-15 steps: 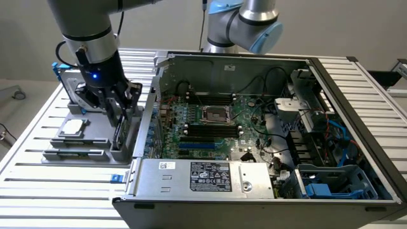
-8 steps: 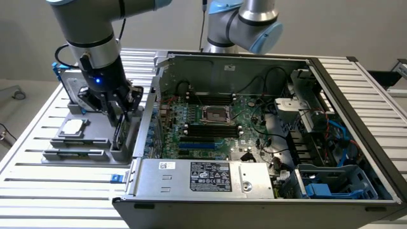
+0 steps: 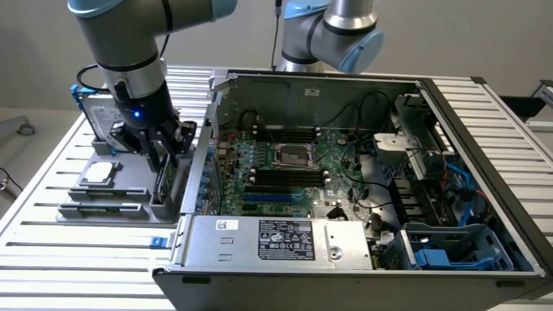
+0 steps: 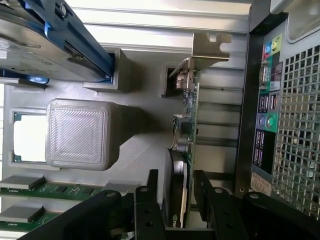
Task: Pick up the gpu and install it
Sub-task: 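Pick up the gpu and move the gpu toward the slot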
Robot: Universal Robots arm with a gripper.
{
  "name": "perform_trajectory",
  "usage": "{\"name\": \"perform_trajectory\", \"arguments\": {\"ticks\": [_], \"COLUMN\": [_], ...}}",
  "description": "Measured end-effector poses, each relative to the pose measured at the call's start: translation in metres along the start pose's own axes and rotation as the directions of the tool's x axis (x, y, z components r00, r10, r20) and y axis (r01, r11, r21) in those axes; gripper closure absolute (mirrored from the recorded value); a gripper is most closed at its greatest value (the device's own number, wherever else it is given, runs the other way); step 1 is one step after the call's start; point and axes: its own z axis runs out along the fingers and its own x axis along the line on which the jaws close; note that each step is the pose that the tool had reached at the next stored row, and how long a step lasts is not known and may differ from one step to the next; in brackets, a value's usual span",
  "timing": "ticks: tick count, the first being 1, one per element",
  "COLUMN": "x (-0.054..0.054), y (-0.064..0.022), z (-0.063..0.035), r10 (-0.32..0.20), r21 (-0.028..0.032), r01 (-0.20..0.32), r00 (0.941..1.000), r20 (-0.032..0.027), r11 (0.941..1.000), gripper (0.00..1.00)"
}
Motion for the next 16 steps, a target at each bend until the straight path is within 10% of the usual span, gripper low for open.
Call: {"name": "perform_trajectory", "arguments": {"ticks": [12, 16], "x": [-0.0002, -0.0003], "y": [0.0039, 0.0044], "z": [0.0058, 0.0060], "r10": [0.000, 0.000], "r21": [0.0089, 0.0114], "r01": [0.000, 0.000], "r00": [1.0000, 1.0000], "r20": [-0.0006, -0.0009], "r11": [1.0000, 0.9999], "gripper": [0.58, 0.71]}}
